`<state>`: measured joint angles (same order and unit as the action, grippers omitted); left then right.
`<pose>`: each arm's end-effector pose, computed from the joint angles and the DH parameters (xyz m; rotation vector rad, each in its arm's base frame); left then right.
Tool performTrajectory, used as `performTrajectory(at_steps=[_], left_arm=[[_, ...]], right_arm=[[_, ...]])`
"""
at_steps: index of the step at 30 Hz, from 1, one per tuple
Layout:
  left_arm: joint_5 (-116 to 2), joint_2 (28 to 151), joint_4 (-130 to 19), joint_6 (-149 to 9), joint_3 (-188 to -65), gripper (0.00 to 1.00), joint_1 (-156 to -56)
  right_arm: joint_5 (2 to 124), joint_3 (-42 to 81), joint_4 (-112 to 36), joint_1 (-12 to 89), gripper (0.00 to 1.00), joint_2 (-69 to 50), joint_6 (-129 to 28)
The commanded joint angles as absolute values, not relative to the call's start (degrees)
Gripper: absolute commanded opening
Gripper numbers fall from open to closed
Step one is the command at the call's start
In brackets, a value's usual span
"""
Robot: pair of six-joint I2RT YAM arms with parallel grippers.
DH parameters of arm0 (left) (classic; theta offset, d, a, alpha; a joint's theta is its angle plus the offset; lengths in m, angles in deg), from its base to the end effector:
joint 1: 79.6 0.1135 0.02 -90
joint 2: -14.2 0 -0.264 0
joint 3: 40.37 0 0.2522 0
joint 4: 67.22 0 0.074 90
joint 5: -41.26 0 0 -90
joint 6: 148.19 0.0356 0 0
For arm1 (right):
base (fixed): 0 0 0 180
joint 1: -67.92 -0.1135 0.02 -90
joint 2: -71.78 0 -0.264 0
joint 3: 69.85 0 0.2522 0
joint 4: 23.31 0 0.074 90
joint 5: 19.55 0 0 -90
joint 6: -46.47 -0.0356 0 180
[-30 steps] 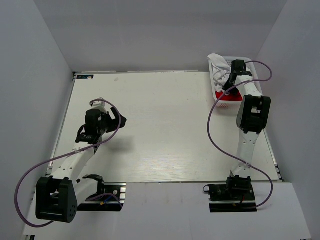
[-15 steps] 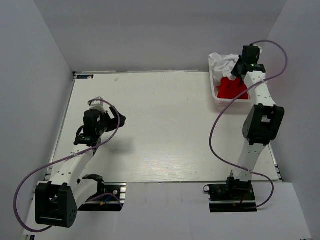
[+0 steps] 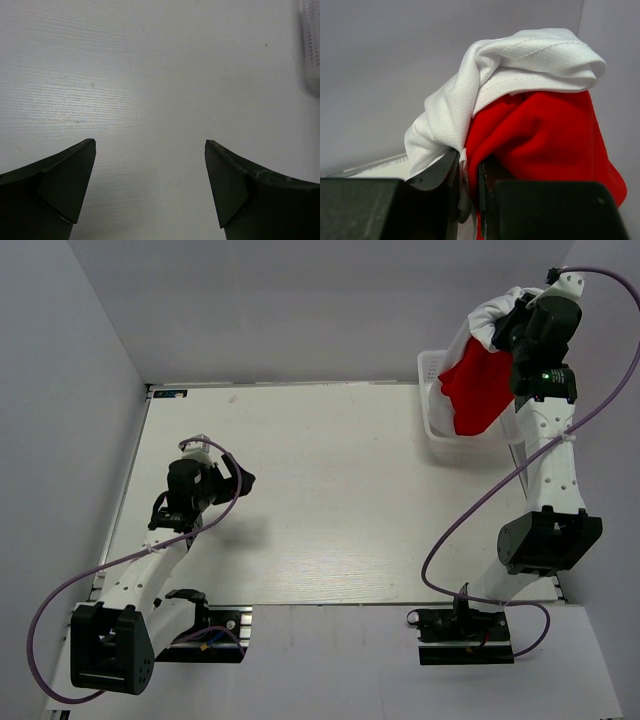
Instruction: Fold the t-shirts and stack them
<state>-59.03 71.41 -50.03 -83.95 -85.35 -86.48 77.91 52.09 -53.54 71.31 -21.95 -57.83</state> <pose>0.2161 -0.0325 0.2285 -0.2373 2.1062 -0.5303 0.3677 -0.0264 0.4923 0.3461 1.5682 0.0431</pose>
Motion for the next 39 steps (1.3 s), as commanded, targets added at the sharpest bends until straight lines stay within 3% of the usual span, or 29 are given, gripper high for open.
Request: performTrajectory(at_steps=[1,15,21,22,24,28,32,33,35,37,39], left_arm=[[-60.34,71.07,-50.29,-83.85,-86.29,1.0,-86.37],[-60.87,68.87,-50.82,-83.85,-85.77,1.0,-86.37],[-60.87,67.82,-50.29,-83.85,-85.77,1.0,-86.37],[-60.87,67.29,-50.29,-83.85,-85.77,1.0,-86.37],[-60.87,67.29,-50.29,-83.85,-85.77,1.0,-86.37],[-60.87,66.15,-50.29,-83.85,-85.77,1.0,-86.37],[-58.07,66.15,-49.24,-85.25,-85.77,1.0,-86.37],[-57.19,66.15,-48.63,-85.87,-85.77,1.0,-86.37],[-55.25,65.1,-48.62,-86.48,-85.77,1.0,-86.37],[-52.53,64.48,-48.09,-88.07,-85.77,1.0,-86.37],[-50.42,63.86,-47.3,-88.86,-85.77,1.0,-86.37]], right_arm=[[74.05,53.51,-44.19,71.34,0.0,-18.05,-56.45],[63.96,66.6,-42.87,71.26,0.0,-18.75,-56.88],[41.56,68.1,-37.88,70.11,0.0,-19.8,-67.86],[30.05,67.4,-32.29,69.59,0.0,-20.06,-75.36],[18.06,65.64,-23.3,68.36,0.0,-21.9,-81.38],[9.73,65.46,-12.11,64.32,0.0,-25.33,-91.95],[11.82,56.34,-21.9,61.86,0.0,-21.93,-81.52],[13.39,48.84,-24.04,60.89,0.0,-19.74,-74.54],[23.93,43.25,-31.05,57.83,0.0,-15.79,-65.35],[34.59,29.37,-31.97,56.85,0.01,-11.73,-59.8],[40.53,19.88,-32.23,55.18,0.34,-11.01,-58.48]])
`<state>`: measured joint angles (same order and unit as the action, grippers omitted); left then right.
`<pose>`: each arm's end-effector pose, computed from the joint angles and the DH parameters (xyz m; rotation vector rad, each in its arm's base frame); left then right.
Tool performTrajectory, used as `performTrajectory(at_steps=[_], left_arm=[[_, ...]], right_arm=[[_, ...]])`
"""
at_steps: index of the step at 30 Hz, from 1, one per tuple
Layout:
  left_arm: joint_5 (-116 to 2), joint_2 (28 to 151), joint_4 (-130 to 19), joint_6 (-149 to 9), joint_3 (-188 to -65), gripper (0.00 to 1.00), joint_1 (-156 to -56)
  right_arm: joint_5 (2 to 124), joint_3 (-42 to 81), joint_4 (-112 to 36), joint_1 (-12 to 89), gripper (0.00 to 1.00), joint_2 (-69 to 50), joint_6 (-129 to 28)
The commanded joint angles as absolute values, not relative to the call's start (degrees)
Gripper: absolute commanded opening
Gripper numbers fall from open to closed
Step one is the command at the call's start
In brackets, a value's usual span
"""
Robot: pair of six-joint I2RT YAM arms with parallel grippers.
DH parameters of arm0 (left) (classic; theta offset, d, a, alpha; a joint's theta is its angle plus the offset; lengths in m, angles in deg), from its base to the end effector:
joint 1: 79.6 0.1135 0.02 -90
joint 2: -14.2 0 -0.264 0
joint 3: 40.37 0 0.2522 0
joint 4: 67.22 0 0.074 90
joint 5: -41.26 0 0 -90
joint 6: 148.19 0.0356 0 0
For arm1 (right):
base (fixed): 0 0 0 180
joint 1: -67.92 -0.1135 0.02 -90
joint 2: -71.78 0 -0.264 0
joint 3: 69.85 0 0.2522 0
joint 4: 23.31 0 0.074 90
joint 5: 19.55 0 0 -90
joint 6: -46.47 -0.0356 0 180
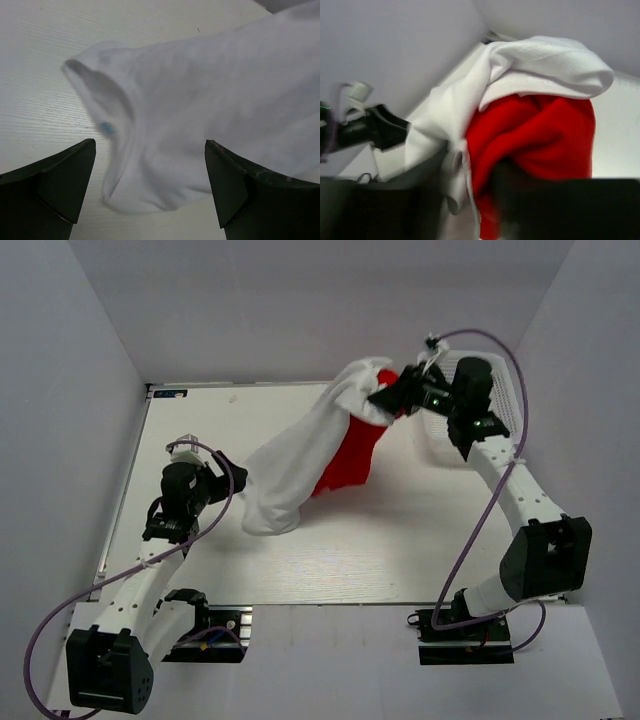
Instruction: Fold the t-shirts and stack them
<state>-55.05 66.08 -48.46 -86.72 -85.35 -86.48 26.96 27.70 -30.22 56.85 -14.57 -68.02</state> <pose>0.2040 -0.0286 0.2435 -0.3153 2.0278 -0.5000 0.3389 0.0913 0.4334 -0.4596 1.5462 1.0506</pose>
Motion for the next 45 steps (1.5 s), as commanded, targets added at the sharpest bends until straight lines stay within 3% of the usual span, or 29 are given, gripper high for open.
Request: performTrajectory(at_steps=[1,2,3,6,10,18,33,34,37,38,40,45], left_arm=[[-49.02,63.34,-46.69,-89.47,-85.77,1.0,-86.37],[-49.01,63.33,-46.69,-89.48,-85.77,1.0,-86.37],[-49.01,63.33,-46.69,-89.48,-85.24,1.0,-86.37],[-50.23,63.33,-47.3,-89.48,-85.24,1.0,-86.37],[-51.37,64.91,-47.3,-89.48,-85.76,1.0,-86.37],[-53.92,67.03,-47.92,-88.95,-85.77,1.0,-86.37],[-54.54,68.7,-48.53,-88.42,-85.77,1.0,-86.37],[-54.54,68.7,-48.53,-88.42,-85.77,1.0,-86.37],[-54.54,68.7,-48.53,-88.42,-85.77,1.0,-86.37],[-54.54,68.7,-48.53,-88.42,-85.77,1.0,-86.37],[-53.93,68.7,-48.01,-87.9,-86.29,1.0,-86.37],[-53.93,68.17,-47.48,-87.9,-86.29,1.0,-86.37]], right_arm=[[42.13,13.23,-33.19,55.08,0.55,-11.62,-58.21],[43.89,11.86,-34.25,54.47,0.8,-12.32,-57.68],[43.73,11.15,-40.0,54.29,0.9,-13.11,-56.2],[46.09,10.27,-48.28,53.51,0.9,-17.16,-53.38],[58.37,5.62,-49.81,52.1,0.9,-14.8,-53.9],[67.61,0.42,-50.43,50.43,0.9,-11.1,-54.78],[66.23,13.78,-44.89,45.68,0.9,-34.11,-54.16],[66.66,14.22,-45.07,45.59,0.86,-35.69,-54.51],[67.02,14.48,-44.37,45.15,0.49,-37.64,-55.65],[67.19,14.31,-44.36,44.89,0.22,-37.82,-55.74],[67.11,13.35,-44.19,45.06,0.0,-36.77,-56.18],[69.03,11.85,-44.19,45.06,0.0,-25.97,-55.75]])
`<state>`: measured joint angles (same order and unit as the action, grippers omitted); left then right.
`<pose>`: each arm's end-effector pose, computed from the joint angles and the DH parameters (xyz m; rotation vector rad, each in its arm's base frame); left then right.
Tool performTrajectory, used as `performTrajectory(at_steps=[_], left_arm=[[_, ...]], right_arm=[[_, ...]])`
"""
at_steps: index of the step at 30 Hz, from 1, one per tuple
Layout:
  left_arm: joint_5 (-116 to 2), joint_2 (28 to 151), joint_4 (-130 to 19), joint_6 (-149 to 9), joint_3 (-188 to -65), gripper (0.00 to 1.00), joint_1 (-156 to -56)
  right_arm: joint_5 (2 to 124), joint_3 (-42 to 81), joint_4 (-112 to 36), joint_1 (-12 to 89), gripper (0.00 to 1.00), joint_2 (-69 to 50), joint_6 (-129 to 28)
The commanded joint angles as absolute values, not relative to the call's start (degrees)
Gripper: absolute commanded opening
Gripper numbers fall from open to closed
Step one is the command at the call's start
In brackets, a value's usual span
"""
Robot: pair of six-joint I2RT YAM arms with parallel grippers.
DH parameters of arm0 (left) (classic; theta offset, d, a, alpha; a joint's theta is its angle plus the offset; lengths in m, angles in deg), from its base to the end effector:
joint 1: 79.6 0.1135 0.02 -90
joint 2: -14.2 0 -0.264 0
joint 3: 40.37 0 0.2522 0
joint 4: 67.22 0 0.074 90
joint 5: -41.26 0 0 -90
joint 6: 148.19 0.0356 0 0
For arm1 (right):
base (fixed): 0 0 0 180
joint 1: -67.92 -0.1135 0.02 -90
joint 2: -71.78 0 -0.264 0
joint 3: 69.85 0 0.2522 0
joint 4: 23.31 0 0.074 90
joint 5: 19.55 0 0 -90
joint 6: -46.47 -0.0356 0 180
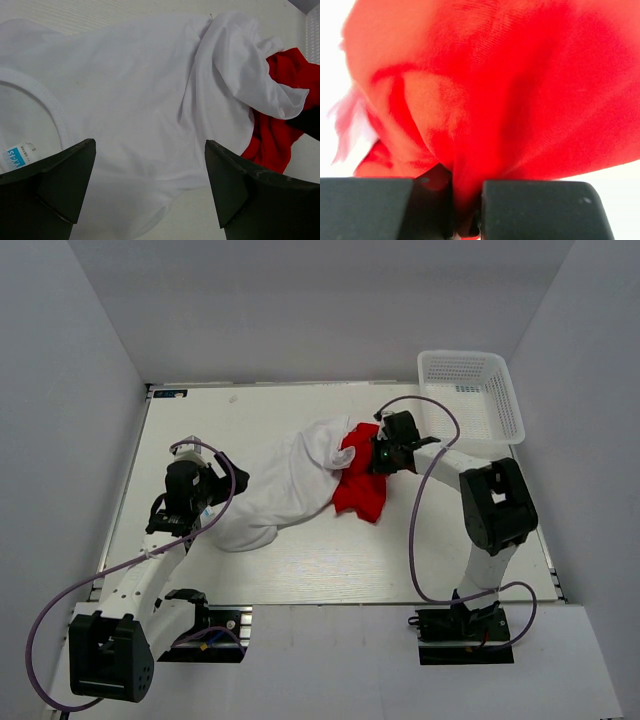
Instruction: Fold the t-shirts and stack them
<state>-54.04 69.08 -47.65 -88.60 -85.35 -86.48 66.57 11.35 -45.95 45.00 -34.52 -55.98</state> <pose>0.2099 -0.0286 0.2322 -0.3762 2.0868 -0.4884 0.3639 0.1565 0.1789 -0.2538 2.4208 0.3643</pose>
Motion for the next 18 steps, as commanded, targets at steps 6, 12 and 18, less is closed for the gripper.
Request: performTrajectory(at_steps=[6,12,18], left_arm=[[-55.25,68.17,-48.53,-87.37,-86.29,1.0,-86.37],[-53.22,68.78,-47.3,-86.84,-86.29,1.0,-86.37],[-50.16,70.37,-45.82,-88.51,-87.61,1.0,-86.37]], right_arm=[[84.02,16.32,-43.32,45.68,0.0,-10.58,-56.36],[95.9,30.81,-43.31,47.08,0.0,-9.6,-49.34],[102.0,48.47,-46.64,52.08,0.0,-20.76,-45.46]])
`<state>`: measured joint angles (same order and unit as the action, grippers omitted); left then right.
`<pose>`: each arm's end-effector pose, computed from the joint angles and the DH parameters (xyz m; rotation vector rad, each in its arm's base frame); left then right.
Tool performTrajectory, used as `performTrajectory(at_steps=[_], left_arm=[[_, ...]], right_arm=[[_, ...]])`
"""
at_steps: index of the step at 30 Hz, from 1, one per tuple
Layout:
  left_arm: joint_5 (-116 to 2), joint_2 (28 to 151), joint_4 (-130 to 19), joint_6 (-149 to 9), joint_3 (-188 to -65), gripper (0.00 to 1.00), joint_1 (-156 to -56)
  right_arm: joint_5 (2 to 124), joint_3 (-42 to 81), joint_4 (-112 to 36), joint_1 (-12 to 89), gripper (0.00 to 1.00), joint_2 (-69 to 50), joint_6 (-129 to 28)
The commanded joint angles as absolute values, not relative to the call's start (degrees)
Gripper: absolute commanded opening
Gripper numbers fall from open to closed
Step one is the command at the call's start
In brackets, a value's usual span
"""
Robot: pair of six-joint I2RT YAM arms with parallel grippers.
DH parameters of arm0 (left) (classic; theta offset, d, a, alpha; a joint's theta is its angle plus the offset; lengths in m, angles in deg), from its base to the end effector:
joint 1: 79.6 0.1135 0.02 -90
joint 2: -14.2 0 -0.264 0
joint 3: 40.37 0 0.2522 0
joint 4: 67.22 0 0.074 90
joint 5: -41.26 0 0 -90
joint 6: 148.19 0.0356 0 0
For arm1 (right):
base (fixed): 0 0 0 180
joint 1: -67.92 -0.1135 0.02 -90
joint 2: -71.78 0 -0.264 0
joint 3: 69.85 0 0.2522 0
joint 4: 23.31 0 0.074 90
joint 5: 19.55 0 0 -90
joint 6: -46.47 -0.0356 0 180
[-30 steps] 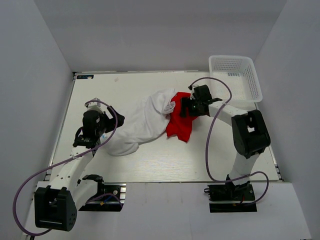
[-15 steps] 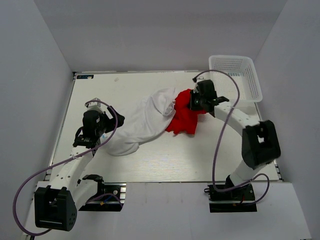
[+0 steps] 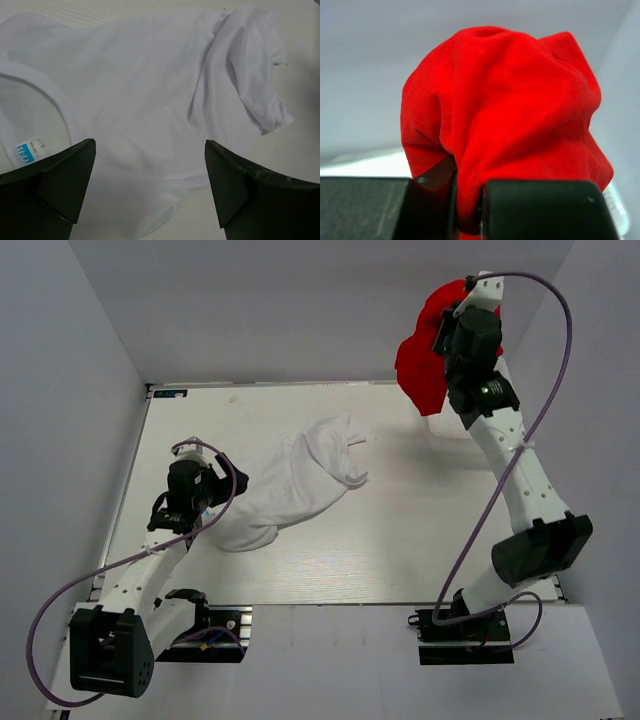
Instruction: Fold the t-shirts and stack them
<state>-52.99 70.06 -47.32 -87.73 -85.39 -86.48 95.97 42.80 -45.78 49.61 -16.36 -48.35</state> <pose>0.2118 -0.0282 0.2286 -0.3759 2.1061 -0.4556 0.3342 0.0944 0.4858 0.1732 1.5289 -0.0211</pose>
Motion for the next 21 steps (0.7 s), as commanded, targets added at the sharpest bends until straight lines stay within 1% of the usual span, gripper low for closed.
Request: performTrajectory(at_steps=[1,3,6,8,9,10,11,12,13,14,16,17,20,21], left_arm=[[-48.67,71.15,-44.94,-88.51,-89.0,1.0,-86.37],[-46.55,71.86,-42.82,-91.4,-90.07,1.0,-86.37],[-46.55,72.39,-40.19,-95.09,-90.07,1.0,-86.37],[-45.75,71.86,-38.08,-97.2,-90.07,1.0,-86.37],[-44.19,70.47,-35.64,-98.87,-89.55,1.0,-86.37],[-43.39,69.93,-34.05,-99.84,-89.55,1.0,-86.37],[-42.69,69.4,-32.38,-100.72,-88.94,1.0,-86.37],[-41.02,69.4,-28.18,-101.69,-88.93,1.0,-86.37],[-40.23,68.7,-25.71,-103.7,-88.93,1.0,-86.37],[-39.61,68.7,-23.51,-104.59,-88.93,1.0,-86.37],[-39.08,68.17,-18.33,-105.73,-88.93,1.0,-86.37],[-39.07,68.17,-17.08,-106.52,-88.93,1.0,-86.37],[-39.07,67.03,-13.65,-108.72,-86.83,1.0,-86.37],[-37.86,67.03,-12.68,-109.42,-86.04,1.0,-86.37]], right_arm=[[102.61,49.8,-48.48,53.4,0.0,-24.94,-45.81],[102.88,52.89,-48.76,55.6,0.0,-27.17,-47.13],[102.45,56.14,-52.44,60.35,0.0,-35.59,-52.04],[100.87,59.37,-59.44,64.28,0.0,-38.51,-56.43],[98.51,62.27,-63.83,65.27,0.0,-42.52,-59.15],[97.62,64.39,-65.44,66.06,0.0,-43.7,-61.52],[96.21,64.75,-66.85,67.2,0.25,-44.4,-62.24],[95.16,64.58,-68.6,67.21,0.59,-45.54,-62.6],[91.06,64.23,-69.49,67.21,0.83,-45.38,-62.95],[89.28,63.53,-69.85,67.21,0.9,-45.2,-62.6],[86.63,60.39,-69.86,67.21,0.9,-42.57,-62.08],[82.7,58.97,-69.07,66.52,0.9,-40.13,-61.81],[76.44,47.93,-63.02,64.67,0.9,-34.23,-59.62],[75.73,45.62,-61.0,62.31,0.9,-29.17,-59.53]])
